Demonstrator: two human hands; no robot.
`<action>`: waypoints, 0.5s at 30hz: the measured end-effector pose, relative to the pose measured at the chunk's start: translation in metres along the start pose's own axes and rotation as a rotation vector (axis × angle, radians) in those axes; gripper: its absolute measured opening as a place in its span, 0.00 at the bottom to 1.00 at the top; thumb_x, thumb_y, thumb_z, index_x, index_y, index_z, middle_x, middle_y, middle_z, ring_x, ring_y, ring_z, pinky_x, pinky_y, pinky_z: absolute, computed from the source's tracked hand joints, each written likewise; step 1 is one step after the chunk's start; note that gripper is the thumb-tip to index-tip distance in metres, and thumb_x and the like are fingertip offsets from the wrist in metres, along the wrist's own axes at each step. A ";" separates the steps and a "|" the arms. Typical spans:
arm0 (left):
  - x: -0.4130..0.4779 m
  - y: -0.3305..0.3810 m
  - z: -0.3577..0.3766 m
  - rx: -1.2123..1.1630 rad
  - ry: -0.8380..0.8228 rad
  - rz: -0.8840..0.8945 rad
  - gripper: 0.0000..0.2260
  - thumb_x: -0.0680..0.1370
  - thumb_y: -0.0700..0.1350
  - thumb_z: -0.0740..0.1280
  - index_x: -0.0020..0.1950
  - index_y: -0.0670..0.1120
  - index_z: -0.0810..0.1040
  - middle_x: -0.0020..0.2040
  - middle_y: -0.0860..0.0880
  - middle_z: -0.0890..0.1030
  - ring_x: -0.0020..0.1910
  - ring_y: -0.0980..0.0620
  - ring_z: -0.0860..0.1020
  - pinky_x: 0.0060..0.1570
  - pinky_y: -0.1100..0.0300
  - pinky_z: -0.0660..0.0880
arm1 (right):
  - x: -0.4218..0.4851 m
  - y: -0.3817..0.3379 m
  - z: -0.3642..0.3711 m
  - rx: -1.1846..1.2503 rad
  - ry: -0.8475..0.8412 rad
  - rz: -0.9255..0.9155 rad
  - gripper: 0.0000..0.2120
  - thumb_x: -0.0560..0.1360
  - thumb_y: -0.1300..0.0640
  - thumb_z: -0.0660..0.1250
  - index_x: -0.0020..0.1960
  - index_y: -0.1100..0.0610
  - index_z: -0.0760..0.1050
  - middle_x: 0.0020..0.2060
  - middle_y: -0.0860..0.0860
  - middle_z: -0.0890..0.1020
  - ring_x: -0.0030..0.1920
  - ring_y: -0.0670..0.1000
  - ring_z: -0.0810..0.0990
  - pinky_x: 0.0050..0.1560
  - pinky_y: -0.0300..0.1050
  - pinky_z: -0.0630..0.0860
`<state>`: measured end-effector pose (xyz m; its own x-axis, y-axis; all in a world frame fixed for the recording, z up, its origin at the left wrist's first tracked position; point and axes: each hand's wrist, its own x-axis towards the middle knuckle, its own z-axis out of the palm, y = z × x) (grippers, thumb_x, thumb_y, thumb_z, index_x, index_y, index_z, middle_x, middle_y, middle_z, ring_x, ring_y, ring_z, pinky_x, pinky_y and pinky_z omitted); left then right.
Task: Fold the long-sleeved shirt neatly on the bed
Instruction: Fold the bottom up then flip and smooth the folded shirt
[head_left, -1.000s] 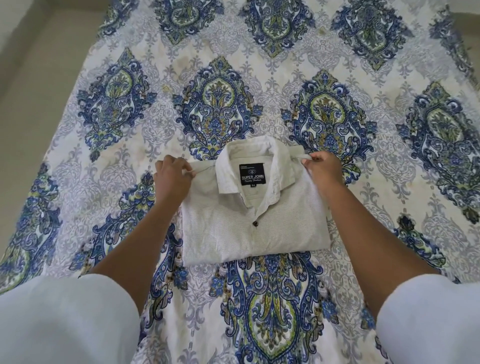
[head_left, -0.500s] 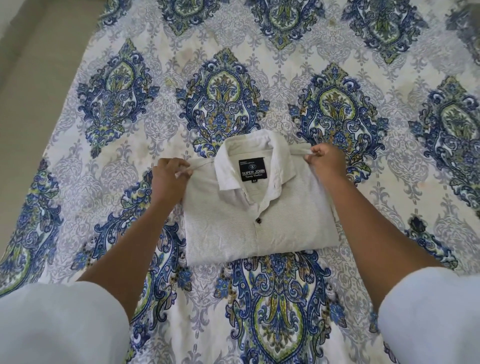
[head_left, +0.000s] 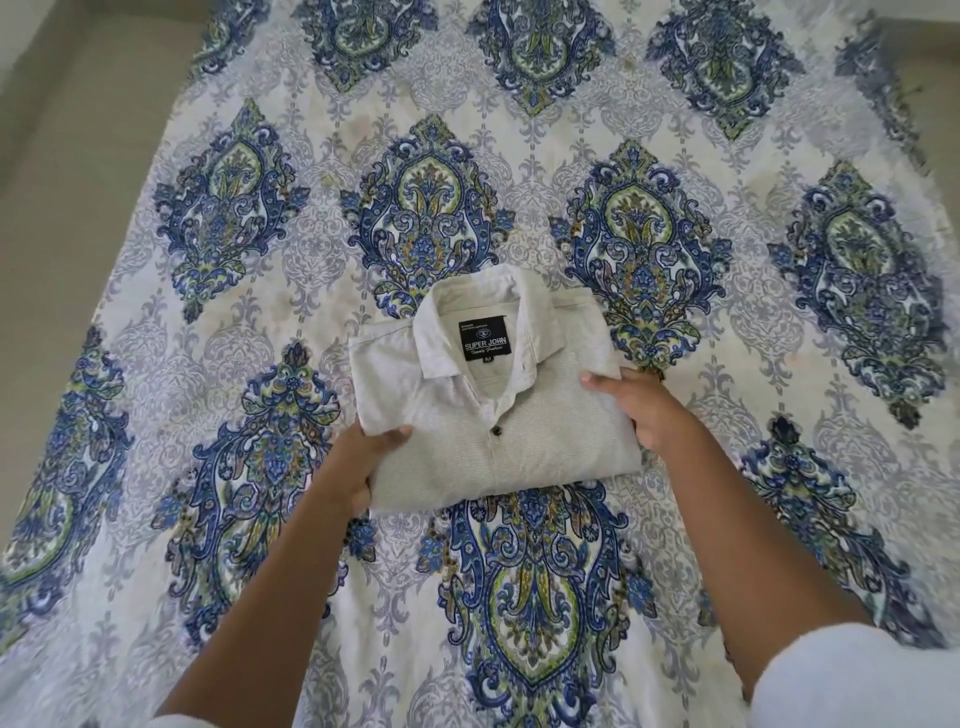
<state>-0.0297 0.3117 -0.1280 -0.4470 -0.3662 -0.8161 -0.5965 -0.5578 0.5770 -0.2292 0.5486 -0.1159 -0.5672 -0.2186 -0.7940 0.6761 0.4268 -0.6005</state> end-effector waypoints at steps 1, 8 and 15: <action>-0.001 -0.003 -0.001 -0.029 -0.028 0.003 0.21 0.70 0.36 0.71 0.62 0.41 0.73 0.57 0.39 0.79 0.54 0.38 0.78 0.53 0.40 0.75 | 0.000 0.003 0.000 0.013 0.003 -0.014 0.21 0.71 0.58 0.72 0.62 0.61 0.74 0.54 0.58 0.81 0.52 0.57 0.80 0.57 0.55 0.76; -0.037 0.000 -0.002 0.020 0.015 0.204 0.18 0.69 0.39 0.74 0.57 0.41 0.76 0.54 0.40 0.80 0.53 0.38 0.78 0.53 0.40 0.75 | -0.039 0.016 -0.009 0.139 0.027 -0.183 0.08 0.70 0.66 0.70 0.46 0.56 0.78 0.44 0.55 0.82 0.46 0.56 0.80 0.55 0.56 0.77; -0.123 -0.022 0.007 0.018 -0.097 0.255 0.17 0.68 0.37 0.72 0.56 0.40 0.77 0.50 0.42 0.82 0.49 0.41 0.80 0.51 0.45 0.77 | -0.128 0.055 -0.041 0.217 0.061 -0.226 0.07 0.71 0.66 0.70 0.47 0.56 0.79 0.43 0.53 0.83 0.41 0.53 0.81 0.49 0.51 0.78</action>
<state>0.0340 0.3740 -0.0405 -0.6458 -0.4192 -0.6382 -0.4681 -0.4429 0.7646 -0.1383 0.6361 -0.0434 -0.7374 -0.2309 -0.6348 0.6103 0.1752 -0.7726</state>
